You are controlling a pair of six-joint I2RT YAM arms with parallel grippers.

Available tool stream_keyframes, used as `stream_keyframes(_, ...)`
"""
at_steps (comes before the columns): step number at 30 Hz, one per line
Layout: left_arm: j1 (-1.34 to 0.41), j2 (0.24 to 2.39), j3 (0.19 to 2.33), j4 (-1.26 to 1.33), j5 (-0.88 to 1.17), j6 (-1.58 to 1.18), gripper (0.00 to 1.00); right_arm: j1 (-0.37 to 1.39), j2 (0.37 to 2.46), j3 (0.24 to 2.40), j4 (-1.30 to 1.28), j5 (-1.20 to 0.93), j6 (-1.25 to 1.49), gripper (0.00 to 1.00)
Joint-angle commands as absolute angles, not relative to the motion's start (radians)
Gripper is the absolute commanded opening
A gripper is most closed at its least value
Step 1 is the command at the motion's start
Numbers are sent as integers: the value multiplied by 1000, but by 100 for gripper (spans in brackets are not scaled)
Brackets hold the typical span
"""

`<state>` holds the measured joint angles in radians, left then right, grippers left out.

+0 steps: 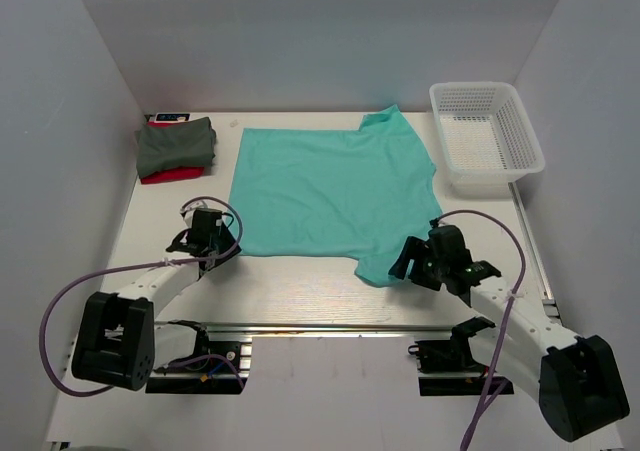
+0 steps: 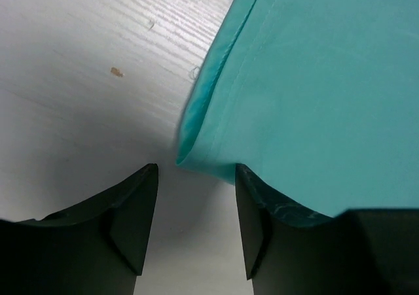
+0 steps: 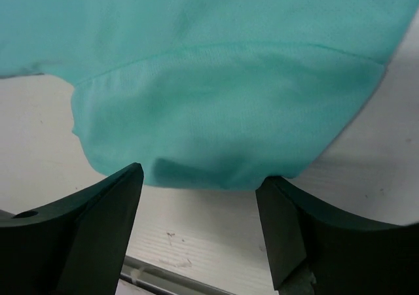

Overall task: Fold and stack the t-shirts
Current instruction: Grap the side of the flattened tshirt closest away from the robot with both arms

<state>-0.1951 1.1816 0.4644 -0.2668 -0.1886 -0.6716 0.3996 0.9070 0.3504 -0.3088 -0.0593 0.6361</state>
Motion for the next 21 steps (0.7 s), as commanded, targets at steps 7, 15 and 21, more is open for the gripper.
stream_keyframes(7,-209,1258,460,-225,-169,-686,0,397,982,336,-287,-57,640,27)
stream_keyframes(15,-209,1027,399,-300,-150,-690,0,400,818,399,-523,-78,629,0)
stream_keyframes(21,-209,836,367,-449,-103,-726,0,403,759,355,-603,-293,655,0)
